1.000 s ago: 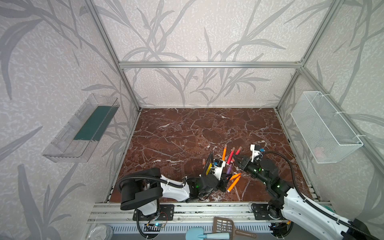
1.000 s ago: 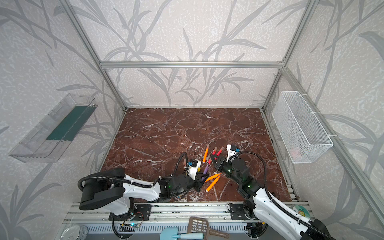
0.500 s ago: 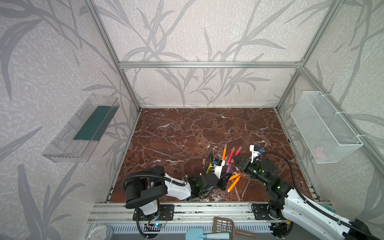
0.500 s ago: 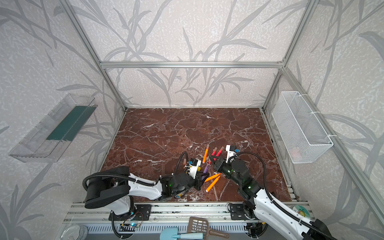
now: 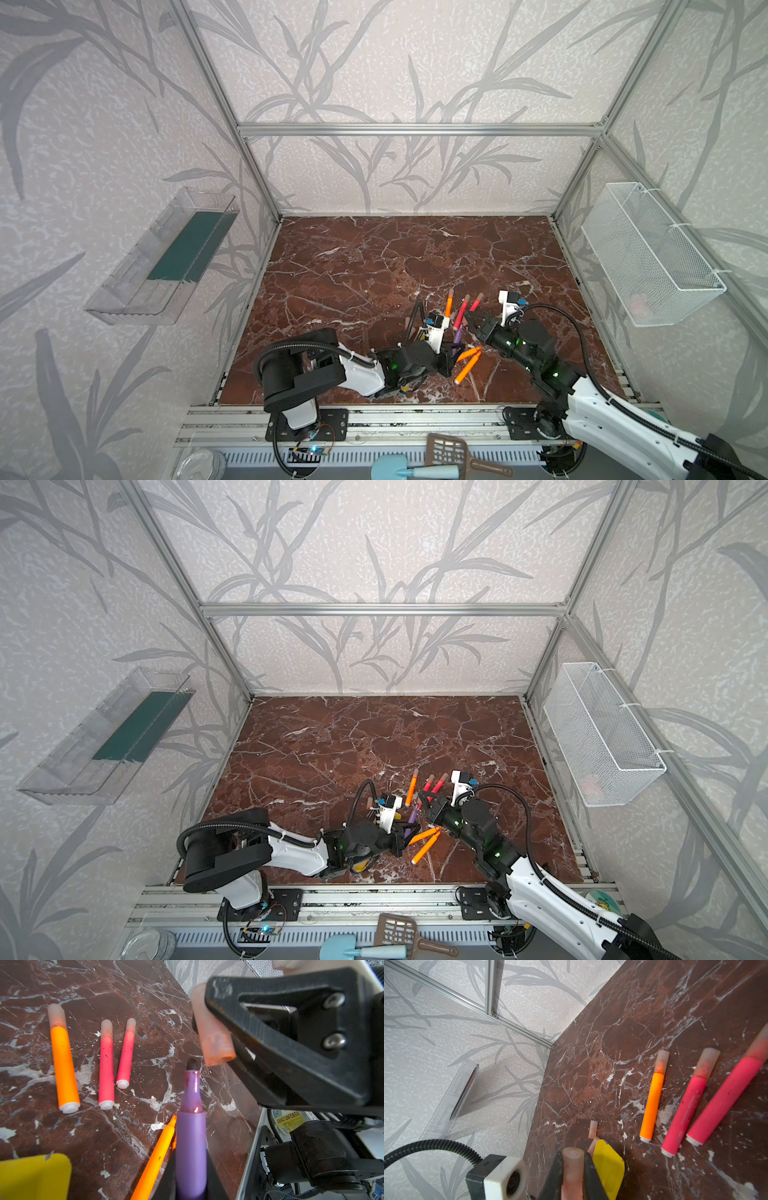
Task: Insert the pens into the pen caps
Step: 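Bring the held cap over the purple marker tip with the right gripper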
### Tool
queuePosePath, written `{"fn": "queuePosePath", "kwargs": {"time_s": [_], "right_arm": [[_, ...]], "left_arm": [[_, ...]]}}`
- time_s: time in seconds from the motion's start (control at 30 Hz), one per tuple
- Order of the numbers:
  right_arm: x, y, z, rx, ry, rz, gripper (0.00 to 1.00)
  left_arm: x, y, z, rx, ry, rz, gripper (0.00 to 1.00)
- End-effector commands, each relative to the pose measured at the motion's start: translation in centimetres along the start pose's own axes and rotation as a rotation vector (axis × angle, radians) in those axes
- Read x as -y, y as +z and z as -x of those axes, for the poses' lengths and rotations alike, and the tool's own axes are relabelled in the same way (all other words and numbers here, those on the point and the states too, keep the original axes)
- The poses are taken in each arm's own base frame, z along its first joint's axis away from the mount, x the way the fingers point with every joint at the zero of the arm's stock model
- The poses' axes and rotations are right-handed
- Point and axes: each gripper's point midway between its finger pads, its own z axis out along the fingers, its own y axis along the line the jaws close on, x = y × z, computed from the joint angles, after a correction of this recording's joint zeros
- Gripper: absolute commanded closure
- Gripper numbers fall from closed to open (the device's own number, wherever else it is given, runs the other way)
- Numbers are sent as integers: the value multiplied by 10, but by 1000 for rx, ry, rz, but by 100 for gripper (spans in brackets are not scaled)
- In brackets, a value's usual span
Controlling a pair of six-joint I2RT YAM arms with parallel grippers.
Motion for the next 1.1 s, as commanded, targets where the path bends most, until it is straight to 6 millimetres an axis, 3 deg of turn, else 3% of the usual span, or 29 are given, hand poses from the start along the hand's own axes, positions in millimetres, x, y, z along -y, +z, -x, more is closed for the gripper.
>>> {"fn": "queuePosePath", "kwargs": {"time_s": [0.0, 0.77, 1.07], "right_arm": [[-2, -1, 9, 46, -14, -4, 100], [-2, 11, 1, 12, -13, 2, 100], [-5, 7, -14, -13, -25, 25, 100]], "left_arm": [[8, 2, 8, 27, -28, -36, 100], [4, 4, 8, 27, -34, -30, 100], [-3, -1, 29, 53, -71, -41, 100]]}}
